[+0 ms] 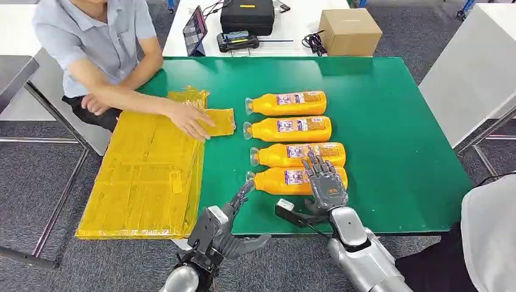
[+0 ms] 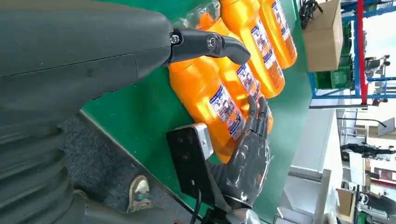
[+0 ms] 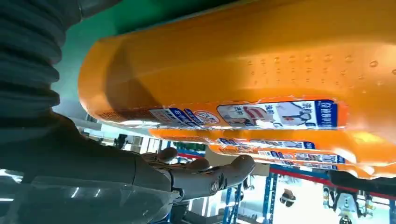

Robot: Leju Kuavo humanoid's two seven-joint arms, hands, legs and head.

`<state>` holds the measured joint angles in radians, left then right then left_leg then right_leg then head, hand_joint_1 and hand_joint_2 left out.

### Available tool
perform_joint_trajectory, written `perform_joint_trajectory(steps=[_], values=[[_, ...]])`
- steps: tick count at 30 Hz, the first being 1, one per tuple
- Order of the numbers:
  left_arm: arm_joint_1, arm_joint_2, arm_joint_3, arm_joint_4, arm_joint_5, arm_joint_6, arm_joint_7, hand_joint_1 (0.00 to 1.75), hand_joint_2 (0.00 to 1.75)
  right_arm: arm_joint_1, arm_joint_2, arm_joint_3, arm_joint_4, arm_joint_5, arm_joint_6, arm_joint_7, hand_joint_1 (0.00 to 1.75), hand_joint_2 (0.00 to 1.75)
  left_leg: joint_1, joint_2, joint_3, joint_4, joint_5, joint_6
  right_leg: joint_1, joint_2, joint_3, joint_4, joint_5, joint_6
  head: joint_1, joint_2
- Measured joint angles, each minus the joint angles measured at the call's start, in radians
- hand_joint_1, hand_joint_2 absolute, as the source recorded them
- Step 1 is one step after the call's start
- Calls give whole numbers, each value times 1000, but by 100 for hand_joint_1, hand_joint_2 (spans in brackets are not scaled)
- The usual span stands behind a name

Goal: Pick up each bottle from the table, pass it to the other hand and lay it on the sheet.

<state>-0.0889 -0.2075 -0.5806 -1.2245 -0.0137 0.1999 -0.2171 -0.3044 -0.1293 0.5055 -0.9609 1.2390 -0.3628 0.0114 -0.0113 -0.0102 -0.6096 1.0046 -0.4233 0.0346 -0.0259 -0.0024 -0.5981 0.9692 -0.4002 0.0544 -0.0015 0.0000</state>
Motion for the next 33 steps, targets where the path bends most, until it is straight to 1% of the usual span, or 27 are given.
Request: perform_joint_trajectory(steps=[5, 15, 16, 17, 18, 20, 22, 23, 24, 28, 29, 30, 33], values=[[4, 0, 0, 0, -2, 0, 2, 0, 175, -11, -6, 8, 6, 0, 31, 25, 0, 175, 0, 0, 1, 0, 0, 0, 0, 0, 0, 0, 0, 0, 0, 0], [18, 2, 3, -1, -10, 0, 5, 0, 175, -21, -14, 10, 21, 8, 42, 41, 0, 175, 0, 0, 1, 0, 0, 0, 0, 0, 1, 0, 0, 0, 0, 0], [19, 2, 3, -1, -12, 1, 7, 0, 175, -22, -14, 10, 21, 7, 47, 41, 12, 175, 0, 0, 1, 0, 0, 0, 0, 0, 1, 0, 0, 0, 0, 0], [19, 3, 3, -1, -15, 0, 8, 0, 175, -23, -14, 10, 21, 2, 55, 42, 79, 175, 0, 0, 1, 0, 0, 0, 0, 0, 1, 0, 0, 0, 0, 0], [19, 3, 3, -1, -16, 0, 10, 0, 175, -25, -14, 10, 21, -4, 64, 43, 140, 175, 0, 0, 2, 0, 0, 0, 0, 0, 2, 0, 0, 0, 0, 0], [19, 3, 3, -1, -18, 0, 11, 0, 175, -27, -14, 10, 24, -14, 84, 47, 145, 175, 0, 0, 2, 0, 0, 0, 0, 0, 2, 0, 0, 0, 0, 0], [20, 3, 3, -1, -19, 0, 16, 0, 175, -27, -14, 10, 27, -24, 98, 49, 147, 175, 0, 0, 2, 0, 0, 0, 0, 0, 2, 0, 0, 0, 0, 0], [20, 3, 3, -1, -21, 0, 17, 0, 175, -27, -14, 10, 29, -28, 106, 49, 152, 175, 0, 0, 2, 0, 0, 0, 0, 0, 2, 0, 0, 0, 0, 0], [20, 3, 3, -1, -22, 0, 18, 0, 175, -27, -15, 10, 30, -31, 110, 49, 147, 175, 0, 0, 2, 0, 0, 0, 0, 0, 2, 0, 0, 0, 0, 0], [22, 4, 3, -3, -31, 0, 20, 0, 175, -31, -16, 11, 34, -46, 124, 49, 150, 175, 0, 0, 3, 0, 0, 0, 0, 0, 3, 0, 0, 0, 0, 0], [22, 5, 4, -6, -34, 0, 21, 0, 175, -33, -17, 11, 35, -52, 129, 49, 166, 175, 0, 0, 3, 0, 0, 0, 0, 0, 3, 0, 0, 0, 0, 0], [22, 5, 4, -6, -35, 0, 21, 0, 175, -35, -18, 11, 35, -54, 132, 49, 173, 175, 0, 0, 3, 0, 0, 0, 0, 0, 3, 0, 0, 0, 0, 0], [24, 5, 4, -7, -37, 0, 22, 0, 175, -42, -21, 12, 41, -77, 149, 49, 175, 175, 0, 0, 4, 0, 0, 0, 0, 0, 3, 0, 0, 0, 0, 0]])
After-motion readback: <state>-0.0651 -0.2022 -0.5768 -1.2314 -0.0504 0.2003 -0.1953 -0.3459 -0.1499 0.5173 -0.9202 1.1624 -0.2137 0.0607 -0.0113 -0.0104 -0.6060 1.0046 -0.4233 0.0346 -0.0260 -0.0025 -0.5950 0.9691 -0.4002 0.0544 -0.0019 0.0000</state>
